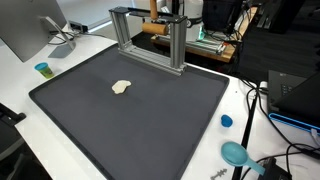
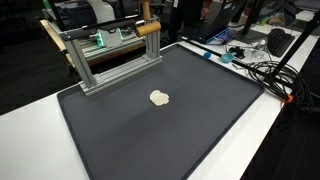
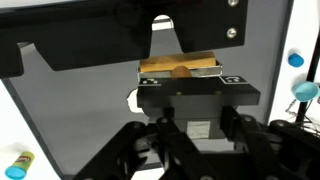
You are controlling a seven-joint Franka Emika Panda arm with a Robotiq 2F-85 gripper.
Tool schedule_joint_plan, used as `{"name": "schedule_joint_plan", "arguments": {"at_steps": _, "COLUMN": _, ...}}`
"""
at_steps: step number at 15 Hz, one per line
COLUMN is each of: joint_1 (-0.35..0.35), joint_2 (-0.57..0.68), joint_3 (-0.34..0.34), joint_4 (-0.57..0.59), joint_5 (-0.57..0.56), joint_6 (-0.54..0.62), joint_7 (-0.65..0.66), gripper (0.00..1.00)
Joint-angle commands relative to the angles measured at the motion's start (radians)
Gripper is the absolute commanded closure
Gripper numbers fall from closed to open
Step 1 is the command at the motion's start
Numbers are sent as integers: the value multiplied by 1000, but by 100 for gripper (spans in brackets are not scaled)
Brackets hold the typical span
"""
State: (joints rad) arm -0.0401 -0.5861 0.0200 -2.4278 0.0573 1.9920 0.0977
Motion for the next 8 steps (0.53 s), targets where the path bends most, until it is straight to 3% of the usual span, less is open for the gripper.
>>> {"name": "schedule_joint_plan", "arguments": {"at_steps": 1, "joint_1": -3, "joint_2": 34, "joint_3": 4, "joint_4": 12, "joint_5": -46, "joint_6": -1, "joint_7": -5, "gripper": 77}}
{"name": "schedule_joint_plan", "arguments": {"at_steps": 5, "joint_1": 4, "joint_2": 45, "joint_3": 14, "joint_4": -13, "joint_5": -68, "joint_6": 8, "joint_7": -3, "gripper": 77}}
{"name": "schedule_joint_plan", "arguments": {"at_steps": 8, "joint_1": 26, "joint_2": 23, "joint_3": -27, "joint_4": -47, "joint_5": -29, "joint_6": 14, "joint_7": -85, "gripper": 77}}
